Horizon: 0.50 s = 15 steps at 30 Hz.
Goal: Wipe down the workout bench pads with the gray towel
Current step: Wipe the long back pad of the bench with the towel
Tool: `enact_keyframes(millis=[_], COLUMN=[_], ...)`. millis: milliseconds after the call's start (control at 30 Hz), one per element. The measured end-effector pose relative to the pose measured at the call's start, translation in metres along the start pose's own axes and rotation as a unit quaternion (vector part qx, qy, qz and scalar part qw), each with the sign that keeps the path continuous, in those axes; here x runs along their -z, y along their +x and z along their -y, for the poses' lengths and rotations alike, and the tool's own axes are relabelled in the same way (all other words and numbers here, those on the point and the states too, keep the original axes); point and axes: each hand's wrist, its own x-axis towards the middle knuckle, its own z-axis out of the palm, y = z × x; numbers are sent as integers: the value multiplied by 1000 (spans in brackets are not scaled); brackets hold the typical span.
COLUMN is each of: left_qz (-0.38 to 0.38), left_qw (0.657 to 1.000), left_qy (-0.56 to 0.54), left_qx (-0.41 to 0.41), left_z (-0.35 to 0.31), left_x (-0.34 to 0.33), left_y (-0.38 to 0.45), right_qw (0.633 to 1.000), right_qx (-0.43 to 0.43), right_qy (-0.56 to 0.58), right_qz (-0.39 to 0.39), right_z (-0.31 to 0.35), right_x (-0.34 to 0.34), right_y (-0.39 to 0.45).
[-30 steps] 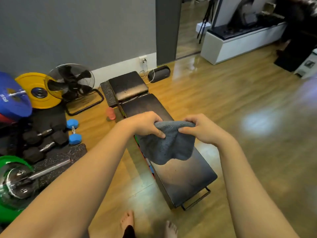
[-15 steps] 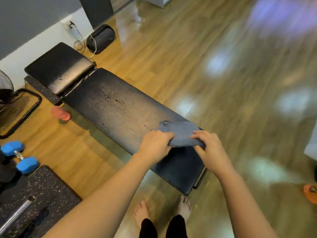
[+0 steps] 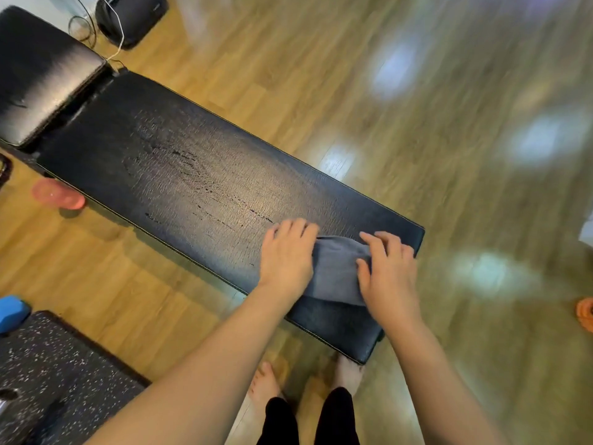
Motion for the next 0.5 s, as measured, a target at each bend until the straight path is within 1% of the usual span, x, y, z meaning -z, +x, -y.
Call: enact_keyframes(millis=[33, 67, 133, 167, 200, 233, 300, 367, 400, 433, 500], left_qz=[-38, -59, -57, -50, -41, -35, -40, -35, -3, 45, 120], left_qw=[999, 996, 993, 992, 989, 986, 976, 969, 969, 970, 973], left_qy=[-29, -60, -92, -104, -124, -148, -192, -203, -192, -168, -111], left_qx=[16, 28, 46, 53, 63, 74, 96, 138, 157, 167, 161], left_z=[-1, 0, 2, 6, 11, 17, 30, 43, 49, 54, 59], left_x=[-1, -3, -13, -21, -28, -36, -45, -49, -51, -54, -58], left_y=[1, -3, -20, -30, -40, -48, -57, -58, -58, -57, -55], right_qw=[998, 993, 970, 956, 946, 942, 942, 943, 944, 944, 943], right_qx=[52, 114, 205, 226, 232, 230, 232, 237, 236, 235, 235], right_qy=[-16, -33, -78, -103, -122, -136, -152, -157, -152, -145, -139], right_qz=[-9, 10, 107, 155, 189, 204, 187, 172, 173, 179, 188], right_z=[8, 13, 16, 13, 9, 6, 5, 6, 5, 4, 2], right_x=[-2, -7, -22, -31, -39, -44, -45, -46, -47, -49, -54], right_y=[5, 5, -5, -10, -12, -10, 0, 8, 9, 8, 4])
